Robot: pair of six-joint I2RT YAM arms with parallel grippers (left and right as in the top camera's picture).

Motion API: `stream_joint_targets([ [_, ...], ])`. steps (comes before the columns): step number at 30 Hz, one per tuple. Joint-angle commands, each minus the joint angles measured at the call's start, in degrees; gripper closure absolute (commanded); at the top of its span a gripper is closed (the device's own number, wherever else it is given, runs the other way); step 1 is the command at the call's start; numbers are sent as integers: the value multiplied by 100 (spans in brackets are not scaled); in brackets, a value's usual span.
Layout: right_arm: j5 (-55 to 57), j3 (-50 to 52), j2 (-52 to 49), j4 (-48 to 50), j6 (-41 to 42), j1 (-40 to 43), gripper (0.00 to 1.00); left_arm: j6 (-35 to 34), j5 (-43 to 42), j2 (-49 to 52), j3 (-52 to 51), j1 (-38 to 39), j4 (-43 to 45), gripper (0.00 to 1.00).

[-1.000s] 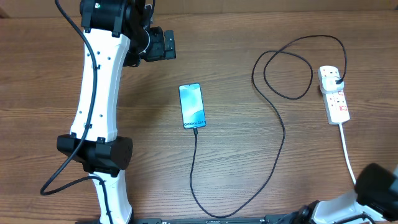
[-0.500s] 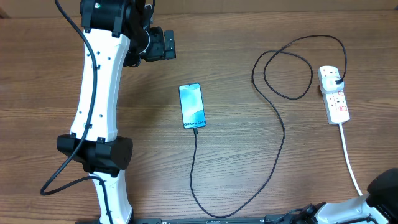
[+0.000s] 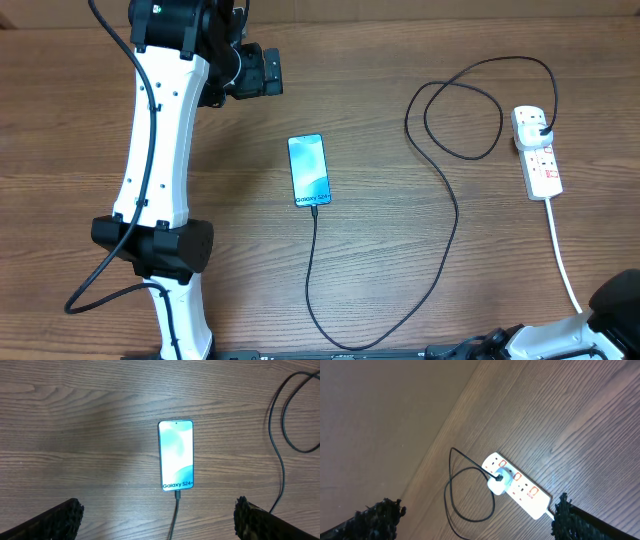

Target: Plug charger to phone and switch on socket

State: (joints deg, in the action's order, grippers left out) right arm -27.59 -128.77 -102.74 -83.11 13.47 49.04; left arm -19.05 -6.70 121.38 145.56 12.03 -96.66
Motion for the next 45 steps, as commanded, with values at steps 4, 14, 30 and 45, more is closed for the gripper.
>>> stream_joint_targets([
  [4,98,22,-35,26,-48,-24,0,127,-37,-149,116,42,-13,0],
  [14,98,262,-122,55,-160,-24,0,129,-39,-149,116,42,-13,0],
  [30,33,1998,-122,1139,-190,-466,0,127,-39,-149,116,42,-13,0],
  [45,463,2184,-173,1556,-501,-1235,0,129,-39,-149,116,42,-13,0],
])
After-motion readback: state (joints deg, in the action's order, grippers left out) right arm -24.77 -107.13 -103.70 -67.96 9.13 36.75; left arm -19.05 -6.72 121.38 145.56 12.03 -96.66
